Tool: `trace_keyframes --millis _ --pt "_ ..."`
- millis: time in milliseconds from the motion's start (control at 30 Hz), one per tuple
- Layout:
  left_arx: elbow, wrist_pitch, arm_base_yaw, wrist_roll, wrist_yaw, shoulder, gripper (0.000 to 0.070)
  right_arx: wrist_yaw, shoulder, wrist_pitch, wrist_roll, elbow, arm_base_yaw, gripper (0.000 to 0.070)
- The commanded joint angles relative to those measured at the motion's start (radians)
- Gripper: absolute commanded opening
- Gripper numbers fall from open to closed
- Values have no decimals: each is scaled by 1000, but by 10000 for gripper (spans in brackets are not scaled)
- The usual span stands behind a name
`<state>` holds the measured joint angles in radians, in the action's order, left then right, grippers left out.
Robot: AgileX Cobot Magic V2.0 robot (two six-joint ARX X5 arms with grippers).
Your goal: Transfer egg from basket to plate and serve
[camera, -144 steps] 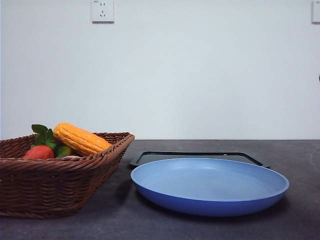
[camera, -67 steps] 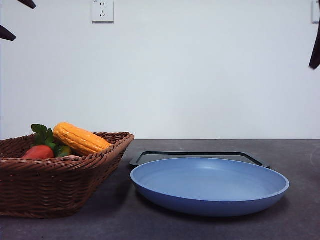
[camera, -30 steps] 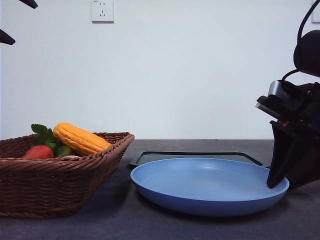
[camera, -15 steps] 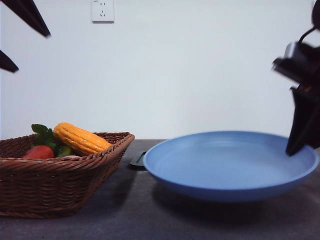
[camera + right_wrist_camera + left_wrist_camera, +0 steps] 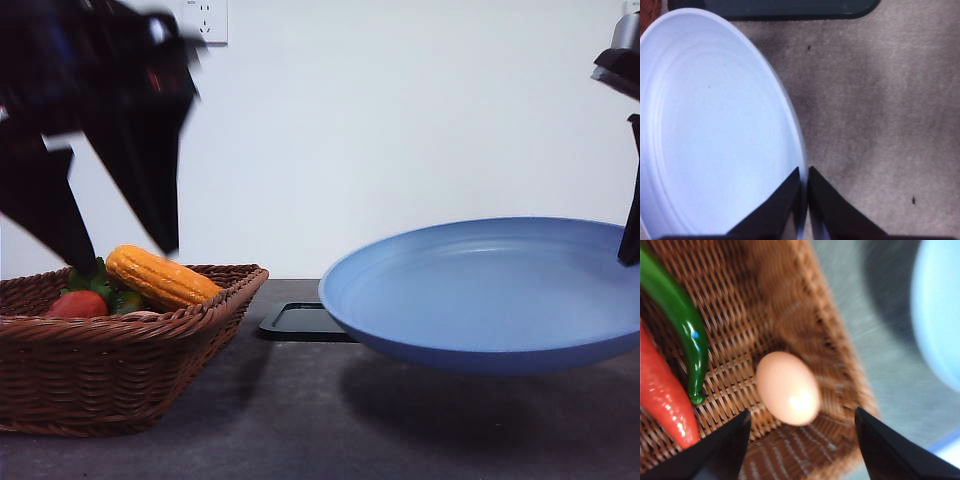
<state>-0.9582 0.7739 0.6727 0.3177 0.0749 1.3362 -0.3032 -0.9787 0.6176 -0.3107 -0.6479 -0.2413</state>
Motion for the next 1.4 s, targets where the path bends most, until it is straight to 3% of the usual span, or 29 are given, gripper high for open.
trace_keyframes --millis 0,200,767,967,1133,1367 --pt "-23 -18 13 9 -10 41 426 -3 1 -7 9 -14 -2 0" --pt "-23 -72 21 11 -19 117 426 -3 14 5 9 -14 -2 0" --pt "-23 -63 21 7 -82 227 419 -3 14 12 12 -14 -2 0" --pt "-23 -63 21 0 -90 234 319 -3 14 12 12 -14 -2 0" --pt "-23 -62 20 0 -114 233 300 -3 14 12 12 -14 -2 0" --pt "-23 -62 20 -1 -131 233 218 -3 14 12 12 -14 -2 0"
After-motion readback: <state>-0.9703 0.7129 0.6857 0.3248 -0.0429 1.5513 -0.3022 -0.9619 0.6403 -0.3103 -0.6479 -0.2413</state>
